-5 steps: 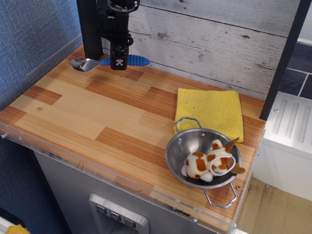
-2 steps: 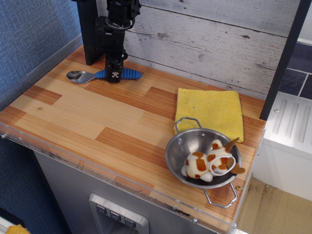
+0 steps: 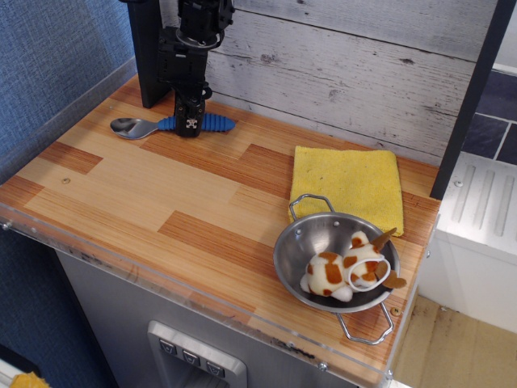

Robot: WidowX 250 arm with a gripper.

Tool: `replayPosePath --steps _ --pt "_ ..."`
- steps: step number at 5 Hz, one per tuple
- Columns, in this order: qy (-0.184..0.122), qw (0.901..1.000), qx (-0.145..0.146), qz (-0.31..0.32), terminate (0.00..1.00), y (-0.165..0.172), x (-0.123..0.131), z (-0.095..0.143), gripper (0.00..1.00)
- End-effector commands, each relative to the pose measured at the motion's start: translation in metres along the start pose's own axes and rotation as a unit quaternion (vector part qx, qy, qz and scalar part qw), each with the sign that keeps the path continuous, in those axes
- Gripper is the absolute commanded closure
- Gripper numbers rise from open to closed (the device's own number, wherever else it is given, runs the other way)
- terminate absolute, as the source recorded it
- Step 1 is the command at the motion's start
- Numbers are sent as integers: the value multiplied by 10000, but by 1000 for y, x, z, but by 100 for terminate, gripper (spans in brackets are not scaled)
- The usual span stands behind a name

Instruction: Pick the spoon and keep the corner to the table.

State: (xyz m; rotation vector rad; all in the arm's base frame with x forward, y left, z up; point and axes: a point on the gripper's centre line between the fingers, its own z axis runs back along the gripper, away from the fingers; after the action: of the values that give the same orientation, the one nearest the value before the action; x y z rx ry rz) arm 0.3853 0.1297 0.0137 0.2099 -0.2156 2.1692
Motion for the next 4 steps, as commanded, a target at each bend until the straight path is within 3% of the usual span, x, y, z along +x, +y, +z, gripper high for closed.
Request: replayPosePath --steps 1,2,4 --pt "110 9997 -155 158 0 -2 6 17 0" --pt "231 9992 -201 243 0 -1 12 25 0" --pt "612 9975 -256 259 0 10 32 69 0"
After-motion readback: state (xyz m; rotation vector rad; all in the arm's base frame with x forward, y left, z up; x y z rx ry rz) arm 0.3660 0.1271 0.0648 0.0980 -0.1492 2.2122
